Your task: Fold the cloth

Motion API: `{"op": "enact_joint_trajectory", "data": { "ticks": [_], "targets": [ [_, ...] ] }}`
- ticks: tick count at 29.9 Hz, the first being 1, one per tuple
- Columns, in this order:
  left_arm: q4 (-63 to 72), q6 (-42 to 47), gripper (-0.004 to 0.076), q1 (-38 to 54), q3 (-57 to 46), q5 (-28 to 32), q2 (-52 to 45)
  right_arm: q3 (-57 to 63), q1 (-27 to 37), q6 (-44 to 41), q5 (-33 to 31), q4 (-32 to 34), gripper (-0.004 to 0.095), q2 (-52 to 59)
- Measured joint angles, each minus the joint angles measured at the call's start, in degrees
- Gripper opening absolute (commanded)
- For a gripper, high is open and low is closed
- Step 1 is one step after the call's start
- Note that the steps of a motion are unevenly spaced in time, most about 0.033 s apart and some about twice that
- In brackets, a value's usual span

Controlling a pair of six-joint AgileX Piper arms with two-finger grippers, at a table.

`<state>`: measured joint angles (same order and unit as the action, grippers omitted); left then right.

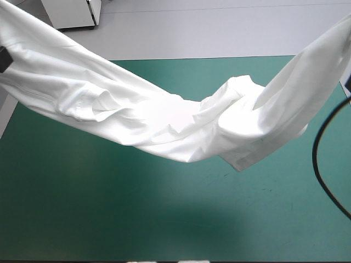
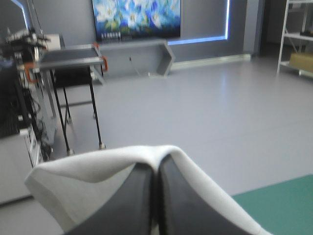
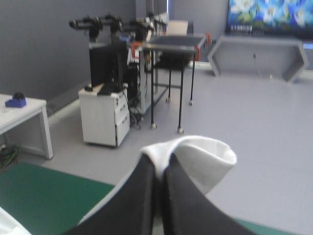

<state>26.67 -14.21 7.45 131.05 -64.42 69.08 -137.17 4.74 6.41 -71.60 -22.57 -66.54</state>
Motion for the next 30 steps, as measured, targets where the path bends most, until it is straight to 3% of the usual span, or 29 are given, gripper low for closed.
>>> {"op": "enact_joint_trajectory", "data": {
  "ticks": [6,9,15,19,27,30],
  "targets": [
    [0.2,0.0,-0.0022,0.0,7.49,-3.44,-1.05,-6.22,0.0,-1.29,0.0,-2.29,-0.0016,0.12],
    [-0.51,0.3,-0.0022,0.0,7.7,-7.8,-1.26,-6.3,0.0,-2.0,0.0,-2.89,-0.0016,0.12],
    [-3.22,2.78,-0.0022,0.0,4.2,-7.84,-2.14,-1.36,0.0,-3.49,0.0,-3.09,-0.0016,1.61],
    [-2.72,3.01,-0.0022,0.0,-3.69,-7.84,-4.92,12.05,0.0,-3.74,0.0,-3.22,-0.0016,5.68],
    [-1.71,1.74,-0.0022,0.0,-29.22,-7.5,-9.07,38.57,0.0,-2.95,0.22,-2.21,-0.0016,11.53],
    [-1.69,0.09,-0.0022,0.0,-38.55,-1.81,-6.67,46.21,0.0,-2.04,4.34,-0.87,-0.0017,10.35]
  ]
}}
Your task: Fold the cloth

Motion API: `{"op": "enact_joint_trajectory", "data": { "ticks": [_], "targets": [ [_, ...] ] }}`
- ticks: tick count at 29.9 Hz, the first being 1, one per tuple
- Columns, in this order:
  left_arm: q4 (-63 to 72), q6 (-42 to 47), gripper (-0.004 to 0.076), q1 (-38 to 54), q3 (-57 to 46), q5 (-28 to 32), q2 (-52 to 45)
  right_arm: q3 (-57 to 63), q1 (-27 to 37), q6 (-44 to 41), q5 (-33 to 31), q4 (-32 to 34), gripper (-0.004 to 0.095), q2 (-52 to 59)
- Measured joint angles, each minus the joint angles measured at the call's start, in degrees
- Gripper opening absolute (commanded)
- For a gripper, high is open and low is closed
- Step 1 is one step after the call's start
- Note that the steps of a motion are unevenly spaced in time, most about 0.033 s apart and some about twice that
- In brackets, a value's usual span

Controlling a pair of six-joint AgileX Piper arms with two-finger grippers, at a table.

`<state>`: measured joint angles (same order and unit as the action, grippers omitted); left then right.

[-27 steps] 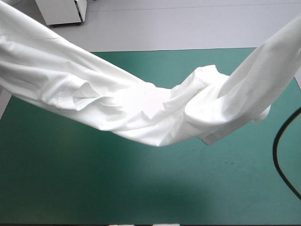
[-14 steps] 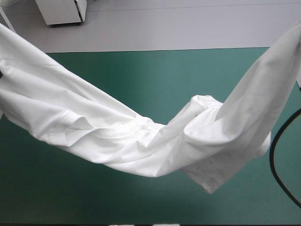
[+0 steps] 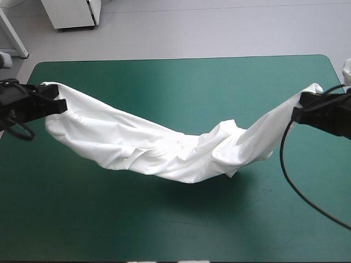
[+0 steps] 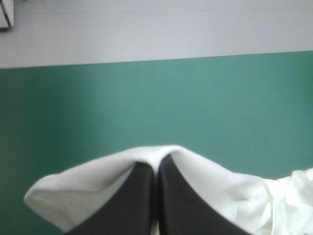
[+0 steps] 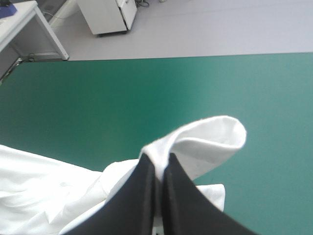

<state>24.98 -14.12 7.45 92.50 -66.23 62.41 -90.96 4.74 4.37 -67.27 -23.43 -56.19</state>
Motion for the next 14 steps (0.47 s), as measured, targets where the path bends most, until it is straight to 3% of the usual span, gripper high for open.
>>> {"op": "enact_joint_trajectory", "data": {
  "ticks": [7,14],
  "targets": [
    [0.05,-2.73,-0.0022,-0.42,-5.92,13.34,18.47,6.63,0.0,0.8,12.47,3.72,-0.0017,-14.92],
    [-0.15,-3.06,-0.0022,-4.15,4.51,17.35,41.79,-1.93,0.0,2.21,17.35,3.53,-0.0016,-38.54]
  ]
}}
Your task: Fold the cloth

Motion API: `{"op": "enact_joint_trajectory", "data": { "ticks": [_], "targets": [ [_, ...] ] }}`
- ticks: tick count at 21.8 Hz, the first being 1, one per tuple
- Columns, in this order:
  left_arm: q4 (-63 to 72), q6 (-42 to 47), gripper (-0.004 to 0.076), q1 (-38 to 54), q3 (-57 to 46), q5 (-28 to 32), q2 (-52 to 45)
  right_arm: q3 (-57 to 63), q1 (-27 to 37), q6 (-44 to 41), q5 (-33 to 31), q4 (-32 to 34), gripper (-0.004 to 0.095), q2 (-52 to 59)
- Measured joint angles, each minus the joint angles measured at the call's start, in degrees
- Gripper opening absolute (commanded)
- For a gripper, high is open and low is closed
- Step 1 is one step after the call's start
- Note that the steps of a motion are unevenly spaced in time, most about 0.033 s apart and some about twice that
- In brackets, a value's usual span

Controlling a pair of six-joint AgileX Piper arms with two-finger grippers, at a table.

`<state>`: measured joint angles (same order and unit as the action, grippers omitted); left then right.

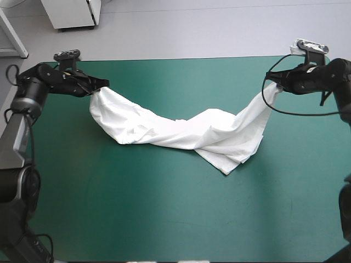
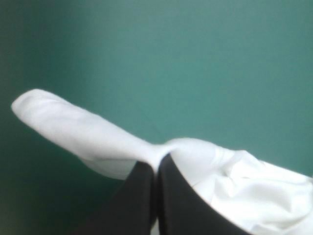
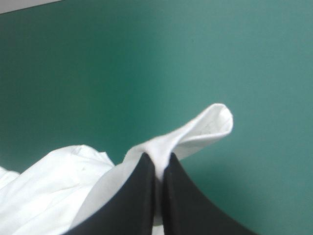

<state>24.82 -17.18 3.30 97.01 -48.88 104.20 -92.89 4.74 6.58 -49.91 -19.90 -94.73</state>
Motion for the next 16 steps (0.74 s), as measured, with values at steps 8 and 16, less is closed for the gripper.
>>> {"op": "enact_joint_trajectory", "data": {
  "ticks": [8,16],
  "targets": [
    [-8.93,4.47,-0.0022,-4.0,30.45,-11.79,26.17,-29.16,0.0,-2.37,-14.86,0.73,-0.0016,-28.32],
    [-17.38,9.61,0.0256,-4.18,40.98,-21.98,32.68,-41.23,-1.04,-5.04,-21.46,7.7,0.0678,-35.56]
  ]
}}
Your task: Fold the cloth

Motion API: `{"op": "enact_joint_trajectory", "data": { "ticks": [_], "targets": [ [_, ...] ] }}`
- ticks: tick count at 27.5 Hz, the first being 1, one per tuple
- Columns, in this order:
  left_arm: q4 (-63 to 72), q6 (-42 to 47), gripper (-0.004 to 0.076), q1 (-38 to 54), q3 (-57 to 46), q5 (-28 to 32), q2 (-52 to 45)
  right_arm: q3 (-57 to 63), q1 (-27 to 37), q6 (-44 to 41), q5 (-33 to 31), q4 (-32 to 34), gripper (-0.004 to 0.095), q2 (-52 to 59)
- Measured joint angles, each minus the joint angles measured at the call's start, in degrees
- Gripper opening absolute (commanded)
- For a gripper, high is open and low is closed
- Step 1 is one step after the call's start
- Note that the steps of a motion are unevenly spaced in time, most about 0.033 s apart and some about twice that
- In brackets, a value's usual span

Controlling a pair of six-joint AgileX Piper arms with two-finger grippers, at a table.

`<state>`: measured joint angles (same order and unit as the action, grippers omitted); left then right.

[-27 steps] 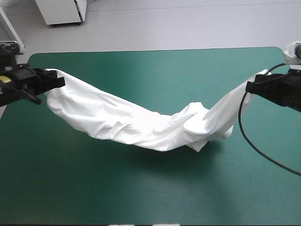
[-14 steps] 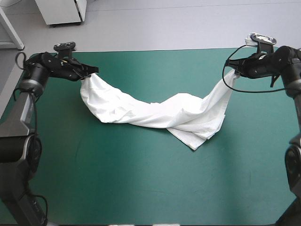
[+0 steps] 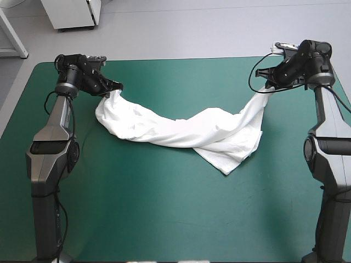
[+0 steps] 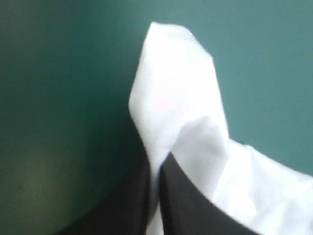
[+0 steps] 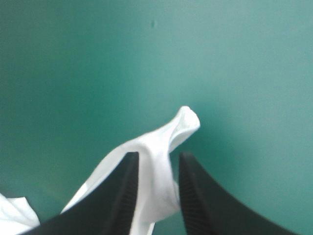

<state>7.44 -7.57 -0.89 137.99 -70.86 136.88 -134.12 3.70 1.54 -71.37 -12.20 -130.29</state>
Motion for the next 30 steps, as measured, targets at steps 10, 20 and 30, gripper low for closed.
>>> {"op": "enact_joint_trajectory", "data": {
  "ticks": [10,20,30],
  "targets": [
    [-0.4,0.97,0.0465,-0.11,-0.52,-0.65,-8.1,0.98,-1.54,-1.54,-0.09,-1.2,0.0514,7.03],
    [-6.88,2.15,0.0442,-0.11,-24.56,-0.84,-28.18,19.54,-1.6,-1.54,-0.09,-0.97,0.0513,22.83],
    [-7.44,2.21,0.0442,-0.11,-33.1,2.37,-28.58,27.81,-1.65,-1.54,-0.09,-2.5,0.0513,29.87]
  ]
}}
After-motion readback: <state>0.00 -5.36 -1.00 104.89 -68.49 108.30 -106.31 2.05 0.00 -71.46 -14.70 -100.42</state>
